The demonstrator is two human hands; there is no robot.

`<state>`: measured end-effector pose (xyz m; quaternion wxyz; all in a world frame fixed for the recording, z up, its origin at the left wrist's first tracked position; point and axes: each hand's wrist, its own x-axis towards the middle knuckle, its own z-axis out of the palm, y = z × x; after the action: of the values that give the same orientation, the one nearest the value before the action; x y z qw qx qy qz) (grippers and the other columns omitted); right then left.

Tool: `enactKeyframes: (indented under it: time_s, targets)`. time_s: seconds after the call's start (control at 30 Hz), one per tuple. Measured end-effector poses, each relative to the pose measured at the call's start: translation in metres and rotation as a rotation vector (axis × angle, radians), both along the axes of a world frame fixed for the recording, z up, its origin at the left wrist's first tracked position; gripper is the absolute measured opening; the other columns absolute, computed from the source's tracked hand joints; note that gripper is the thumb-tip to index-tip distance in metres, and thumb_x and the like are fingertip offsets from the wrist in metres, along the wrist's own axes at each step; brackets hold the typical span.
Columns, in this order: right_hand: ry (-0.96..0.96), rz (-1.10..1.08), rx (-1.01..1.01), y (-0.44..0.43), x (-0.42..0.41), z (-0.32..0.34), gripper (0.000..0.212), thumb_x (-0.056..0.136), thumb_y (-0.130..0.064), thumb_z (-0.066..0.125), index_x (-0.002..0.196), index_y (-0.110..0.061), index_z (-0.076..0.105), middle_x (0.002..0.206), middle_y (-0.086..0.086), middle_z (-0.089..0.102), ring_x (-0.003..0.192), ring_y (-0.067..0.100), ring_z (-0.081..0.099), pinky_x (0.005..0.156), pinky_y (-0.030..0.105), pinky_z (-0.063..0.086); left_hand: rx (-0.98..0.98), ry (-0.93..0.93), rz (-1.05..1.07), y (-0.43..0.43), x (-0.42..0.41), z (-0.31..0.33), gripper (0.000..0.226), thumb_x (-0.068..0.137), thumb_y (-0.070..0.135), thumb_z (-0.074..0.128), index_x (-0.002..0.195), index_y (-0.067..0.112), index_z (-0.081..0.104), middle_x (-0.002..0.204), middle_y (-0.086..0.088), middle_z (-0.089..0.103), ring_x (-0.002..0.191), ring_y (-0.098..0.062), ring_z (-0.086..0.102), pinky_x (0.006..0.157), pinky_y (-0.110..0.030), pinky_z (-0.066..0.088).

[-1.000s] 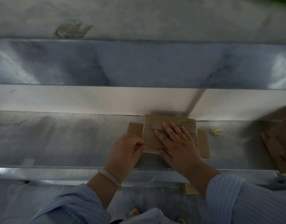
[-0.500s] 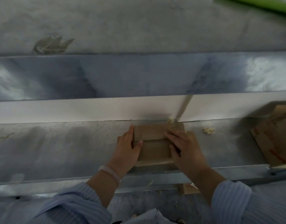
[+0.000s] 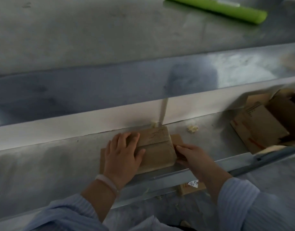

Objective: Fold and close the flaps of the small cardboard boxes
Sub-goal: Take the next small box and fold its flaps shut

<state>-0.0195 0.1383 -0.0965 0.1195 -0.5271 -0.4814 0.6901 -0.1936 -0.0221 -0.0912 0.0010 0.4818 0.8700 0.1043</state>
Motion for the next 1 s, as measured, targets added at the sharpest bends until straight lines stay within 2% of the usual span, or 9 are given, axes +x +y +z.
enactKeyframes:
  time_s: [0.13,0.23,0.33,0.5,0.6,0.67,0.73,0.83,1.0]
  targets:
    - [-0.072,0.025,0.005,0.0,-0.006,-0.003,0.015,0.09,-0.014,0.065,0.098,-0.002,0.068,0.102,0.022,0.071,0.095,0.032,0.069,0.088,0.047,0.056,-0.013,0.082,-0.06,0.002,0.007,0.0,0.048,0.09,0.046,0.033,0.131,0.033,0.054,0.126,-0.01,0.052,0.116,-0.034,0.048,0.104,-0.054,0.036]
    - [-0.129,0.077,0.041,-0.001,-0.012,0.004,0.016,0.094,-0.018,0.061,0.099,-0.003,0.065,0.091,0.014,0.069,0.083,0.022,0.067,0.074,0.034,0.06,0.004,0.041,-0.182,0.009,0.011,0.0,0.049,0.091,0.035,0.033,0.133,0.021,0.053,0.132,-0.009,0.051,0.121,-0.03,0.048,0.102,-0.05,0.041]
    - [-0.14,0.129,0.046,-0.002,-0.009,0.008,0.019,0.095,-0.016,0.059,0.103,0.0,0.064,0.084,0.011,0.066,0.073,0.017,0.064,0.061,0.024,0.059,-0.017,0.046,-0.176,0.011,0.013,-0.001,0.052,0.092,0.04,0.034,0.136,0.017,0.049,0.136,-0.007,0.049,0.124,-0.028,0.047,0.102,-0.049,0.041]
    - [-0.163,0.165,0.087,-0.009,0.01,0.006,0.013,0.09,-0.006,0.062,0.096,0.005,0.068,0.072,0.014,0.066,0.065,0.019,0.064,0.063,0.026,0.06,-0.044,0.094,-0.188,0.01,0.014,-0.005,0.056,0.094,0.043,0.031,0.14,0.015,0.045,0.137,-0.012,0.048,0.123,-0.031,0.047,0.103,-0.051,0.038]
    - [-0.167,0.165,0.12,-0.014,0.017,0.007,0.013,0.088,-0.001,0.06,0.095,0.007,0.069,0.083,0.022,0.071,0.074,0.025,0.068,0.071,0.03,0.06,-0.046,0.097,-0.181,0.01,0.015,-0.005,0.056,0.095,0.044,0.029,0.141,0.015,0.043,0.138,-0.011,0.047,0.125,-0.031,0.046,0.105,-0.051,0.036]
    - [-0.175,0.183,0.196,-0.016,0.02,0.005,0.013,0.084,-0.006,0.066,0.093,0.0,0.073,0.086,0.019,0.074,0.081,0.026,0.071,0.08,0.038,0.059,-0.04,0.099,-0.177,0.009,0.015,-0.005,0.056,0.095,0.044,0.028,0.141,0.016,0.043,0.139,-0.011,0.047,0.125,-0.03,0.045,0.105,-0.051,0.036]
    - [-0.22,0.243,0.329,-0.018,0.024,0.004,0.009,0.077,-0.02,0.073,0.083,-0.015,0.077,0.078,0.008,0.075,0.079,0.022,0.072,0.082,0.041,0.058,-0.032,0.099,-0.173,0.01,0.016,-0.004,0.056,0.094,0.044,0.029,0.14,0.017,0.044,0.139,-0.01,0.047,0.125,-0.03,0.045,0.105,-0.051,0.037]
    - [-0.331,0.34,0.497,-0.022,0.026,0.009,0.016,0.078,-0.033,0.074,0.087,-0.02,0.077,0.08,0.002,0.074,0.077,0.016,0.069,0.077,0.034,0.057,-0.031,0.107,-0.173,0.009,0.016,-0.004,0.055,0.094,0.043,0.03,0.139,0.017,0.045,0.138,-0.009,0.047,0.124,-0.029,0.046,0.105,-0.05,0.037]
    - [-0.48,0.43,0.706,-0.027,0.023,0.011,0.018,0.087,-0.032,0.065,0.086,-0.015,0.069,0.079,0.001,0.066,0.074,0.017,0.061,0.066,0.028,0.049,-0.032,0.102,-0.174,0.009,0.017,-0.003,0.055,0.093,0.043,0.03,0.139,0.017,0.046,0.138,-0.009,0.047,0.124,-0.029,0.046,0.106,-0.05,0.037]
